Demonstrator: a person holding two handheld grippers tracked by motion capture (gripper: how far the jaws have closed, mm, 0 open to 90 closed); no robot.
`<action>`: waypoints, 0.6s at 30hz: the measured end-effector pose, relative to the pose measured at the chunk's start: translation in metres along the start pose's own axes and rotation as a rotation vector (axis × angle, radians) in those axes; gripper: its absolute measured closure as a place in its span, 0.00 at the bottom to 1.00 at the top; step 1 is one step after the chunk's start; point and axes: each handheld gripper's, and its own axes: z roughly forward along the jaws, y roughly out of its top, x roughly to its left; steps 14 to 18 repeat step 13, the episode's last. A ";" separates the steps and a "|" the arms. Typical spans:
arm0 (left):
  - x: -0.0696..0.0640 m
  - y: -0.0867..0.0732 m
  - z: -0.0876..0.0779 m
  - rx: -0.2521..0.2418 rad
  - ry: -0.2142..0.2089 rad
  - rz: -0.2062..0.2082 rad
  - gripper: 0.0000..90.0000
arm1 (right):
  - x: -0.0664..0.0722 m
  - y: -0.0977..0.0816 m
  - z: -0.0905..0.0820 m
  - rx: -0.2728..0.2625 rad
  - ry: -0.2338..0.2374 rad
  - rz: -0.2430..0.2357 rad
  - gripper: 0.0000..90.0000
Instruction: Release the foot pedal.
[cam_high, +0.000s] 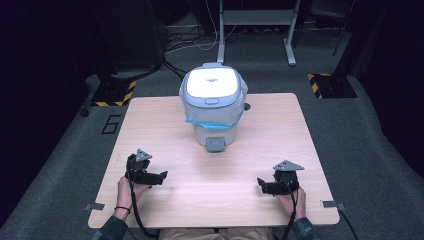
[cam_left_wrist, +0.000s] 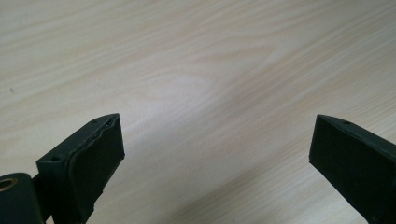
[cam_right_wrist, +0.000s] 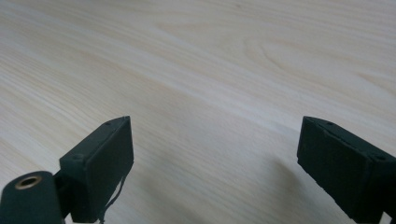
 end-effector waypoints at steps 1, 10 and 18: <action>0.000 -0.004 0.003 0.005 0.011 0.002 0.03 | -0.001 -0.002 -0.001 0.009 -0.008 0.005 0.11; 0.002 -0.031 0.021 -0.034 0.029 -0.063 0.01 | -0.002 -0.004 0.002 0.046 -0.044 0.004 0.09; 0.000 -0.033 0.021 -0.058 0.041 -0.083 0.00 | -0.002 -0.004 0.002 0.049 -0.045 0.001 0.08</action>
